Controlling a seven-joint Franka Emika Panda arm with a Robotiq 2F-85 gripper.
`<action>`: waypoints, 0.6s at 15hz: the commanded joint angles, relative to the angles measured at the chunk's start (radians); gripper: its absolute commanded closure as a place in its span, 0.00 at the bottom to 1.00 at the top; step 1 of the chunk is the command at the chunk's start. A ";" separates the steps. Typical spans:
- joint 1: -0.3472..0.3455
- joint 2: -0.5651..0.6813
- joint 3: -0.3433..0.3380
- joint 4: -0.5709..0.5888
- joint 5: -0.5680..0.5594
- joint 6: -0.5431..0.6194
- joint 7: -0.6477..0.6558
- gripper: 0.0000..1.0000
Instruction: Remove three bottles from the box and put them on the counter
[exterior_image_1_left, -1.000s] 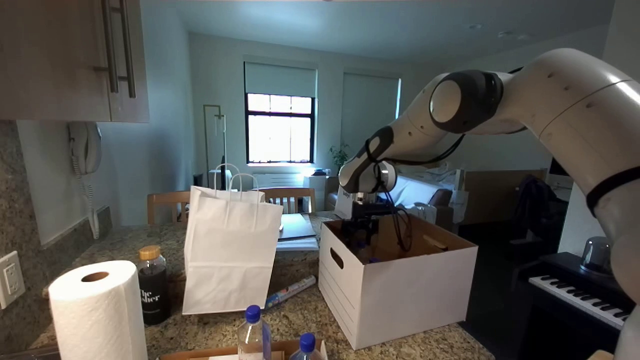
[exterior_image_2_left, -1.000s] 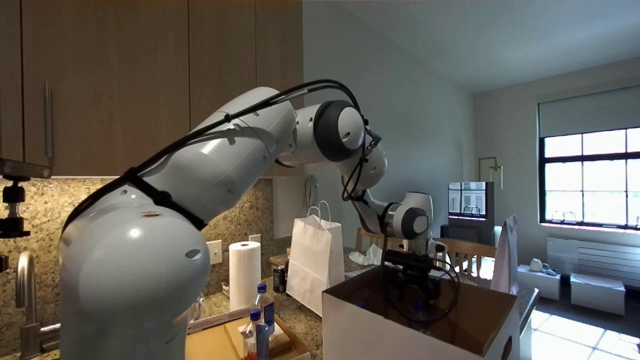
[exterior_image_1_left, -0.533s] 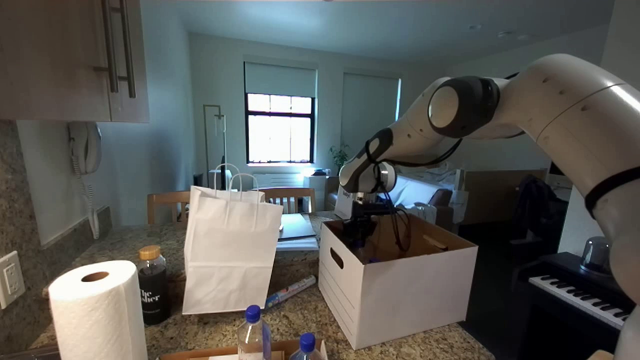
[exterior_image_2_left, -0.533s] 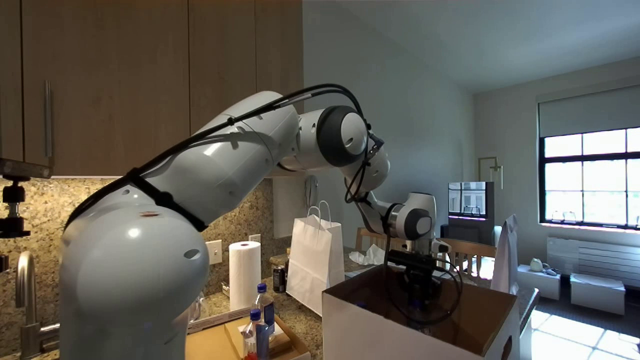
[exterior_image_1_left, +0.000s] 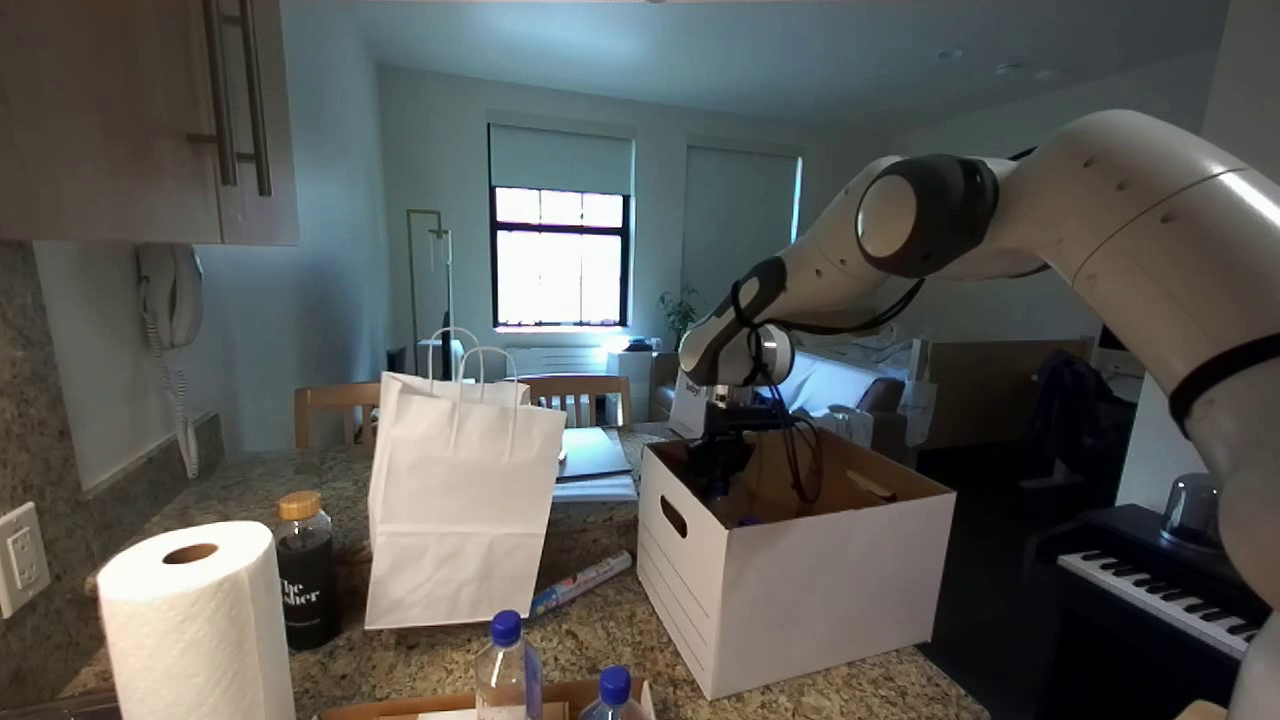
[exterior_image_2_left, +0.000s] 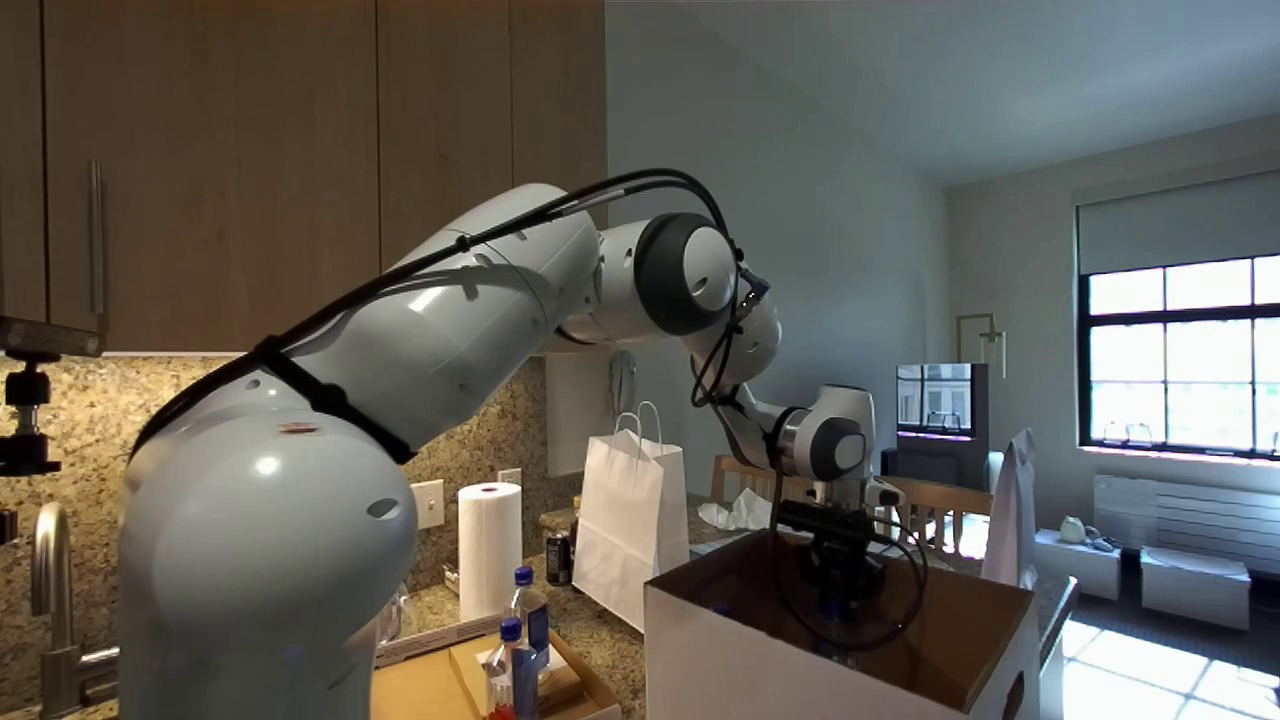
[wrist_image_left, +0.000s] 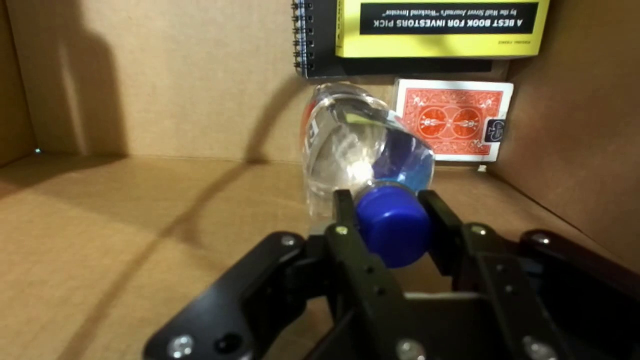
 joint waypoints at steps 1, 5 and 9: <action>-0.011 -0.069 0.006 -0.063 -0.001 -0.010 -0.011 0.88; -0.005 -0.158 -0.020 -0.111 -0.012 -0.067 0.016 0.89; 0.012 -0.298 -0.060 -0.176 -0.102 -0.231 -0.013 0.88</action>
